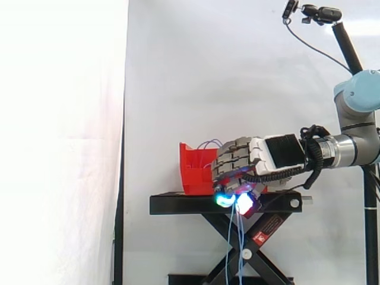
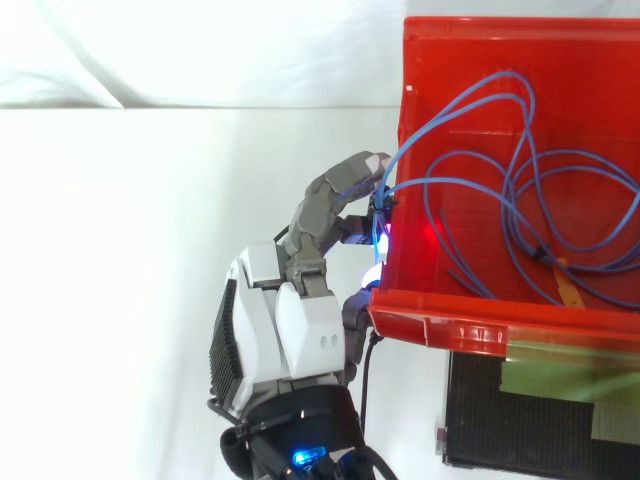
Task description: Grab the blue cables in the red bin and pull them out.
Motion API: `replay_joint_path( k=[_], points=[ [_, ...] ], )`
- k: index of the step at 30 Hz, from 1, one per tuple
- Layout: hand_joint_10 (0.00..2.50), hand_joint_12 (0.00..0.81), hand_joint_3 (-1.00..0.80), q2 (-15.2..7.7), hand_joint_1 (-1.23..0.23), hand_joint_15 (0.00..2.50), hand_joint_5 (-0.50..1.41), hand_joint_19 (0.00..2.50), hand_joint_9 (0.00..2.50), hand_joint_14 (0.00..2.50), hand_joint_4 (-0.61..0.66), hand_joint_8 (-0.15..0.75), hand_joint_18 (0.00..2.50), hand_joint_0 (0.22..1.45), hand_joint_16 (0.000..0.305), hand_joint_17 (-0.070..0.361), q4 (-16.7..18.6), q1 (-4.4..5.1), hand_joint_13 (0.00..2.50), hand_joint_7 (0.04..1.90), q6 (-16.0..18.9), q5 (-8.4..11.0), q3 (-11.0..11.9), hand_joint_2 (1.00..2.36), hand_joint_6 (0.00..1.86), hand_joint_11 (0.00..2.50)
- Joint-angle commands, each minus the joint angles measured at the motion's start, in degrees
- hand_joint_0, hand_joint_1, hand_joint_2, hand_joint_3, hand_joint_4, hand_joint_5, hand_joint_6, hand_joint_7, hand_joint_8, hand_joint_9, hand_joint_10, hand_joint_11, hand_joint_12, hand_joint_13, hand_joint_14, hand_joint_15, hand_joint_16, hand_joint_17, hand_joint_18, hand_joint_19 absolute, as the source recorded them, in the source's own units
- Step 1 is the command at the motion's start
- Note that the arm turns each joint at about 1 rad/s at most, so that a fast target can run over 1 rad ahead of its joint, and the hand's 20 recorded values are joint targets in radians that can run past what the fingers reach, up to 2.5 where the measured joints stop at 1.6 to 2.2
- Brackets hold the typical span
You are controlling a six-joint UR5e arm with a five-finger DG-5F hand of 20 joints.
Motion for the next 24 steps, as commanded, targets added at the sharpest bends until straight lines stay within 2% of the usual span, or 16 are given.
replay_joint_path(
  k=[1, 14, 24],
  points=[
    [0.02, 0.342, -1.0, 0.0, -0.85, 0.52, 0.99, 0.61, 0.79, 0.02, 0.19, 0.284, 0.56, 0.87, 0.044, 0.098, -0.1, 0.0, 0.76, 0.8, 0.0, 0.01, 0.0, 1.0, 0.03, 0.55],
    [0.02, 0.337, -1.0, 0.0, -0.83, 0.51, 0.99, 0.61, 0.8, 0.02, 0.18, 0.282, 0.58, 0.9, 0.043, 0.096, -0.5, 0.0, 0.77, 0.7, 0.0, 0.01, 0.0, 1.0, 0.27, 0.55],
    [0.02, 0.336, -1.0, 0.0, -0.81, 0.51, 1.0, 0.61, 0.82, 0.02, 0.19, 0.279, 0.58, 0.92, 0.042, 0.095, -2.5, 0.26, 0.77, 0.68, 0.3, 1.33, 0.0, 1.0, 0.37, 0.55]
  ],
)
